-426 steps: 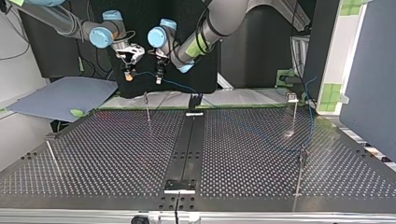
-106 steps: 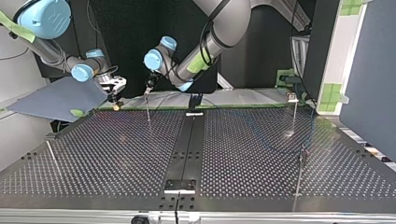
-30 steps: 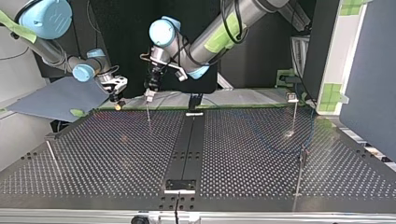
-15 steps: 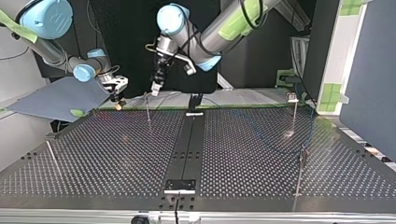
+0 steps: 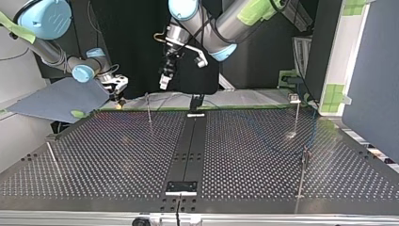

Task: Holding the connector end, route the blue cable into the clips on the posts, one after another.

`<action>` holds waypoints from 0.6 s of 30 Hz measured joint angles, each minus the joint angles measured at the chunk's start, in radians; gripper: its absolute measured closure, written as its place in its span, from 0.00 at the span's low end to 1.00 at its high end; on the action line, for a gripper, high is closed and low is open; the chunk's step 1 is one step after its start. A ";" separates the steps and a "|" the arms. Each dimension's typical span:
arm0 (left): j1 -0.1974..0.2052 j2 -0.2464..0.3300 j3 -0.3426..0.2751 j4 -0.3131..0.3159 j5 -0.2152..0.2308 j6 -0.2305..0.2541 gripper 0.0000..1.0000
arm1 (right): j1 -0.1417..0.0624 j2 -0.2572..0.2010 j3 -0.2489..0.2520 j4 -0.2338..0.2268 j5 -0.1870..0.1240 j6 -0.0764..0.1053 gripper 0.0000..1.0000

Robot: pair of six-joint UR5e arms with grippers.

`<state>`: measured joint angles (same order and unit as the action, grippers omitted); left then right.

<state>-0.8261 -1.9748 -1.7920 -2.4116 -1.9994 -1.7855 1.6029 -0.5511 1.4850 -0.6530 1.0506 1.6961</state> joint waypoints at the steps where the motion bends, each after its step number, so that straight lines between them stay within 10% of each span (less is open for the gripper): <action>1: 0.000 0.009 -0.009 0.000 0.000 0.000 0.00 | -0.002 -0.001 0.002 0.004 0.000 -0.006 1.00; 11: 0.000 0.106 -0.106 0.001 0.000 0.000 0.00 | -0.017 -0.079 0.082 0.012 -0.025 -0.036 1.00; 18: 0.000 0.175 -0.175 0.001 0.000 0.000 0.00 | -0.010 -0.154 0.127 0.017 -0.023 -0.015 1.00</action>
<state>-0.8259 -1.7995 -1.9673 -2.4101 -1.9994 -1.7852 1.5924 -0.7053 1.6120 -0.6360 1.0280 1.6813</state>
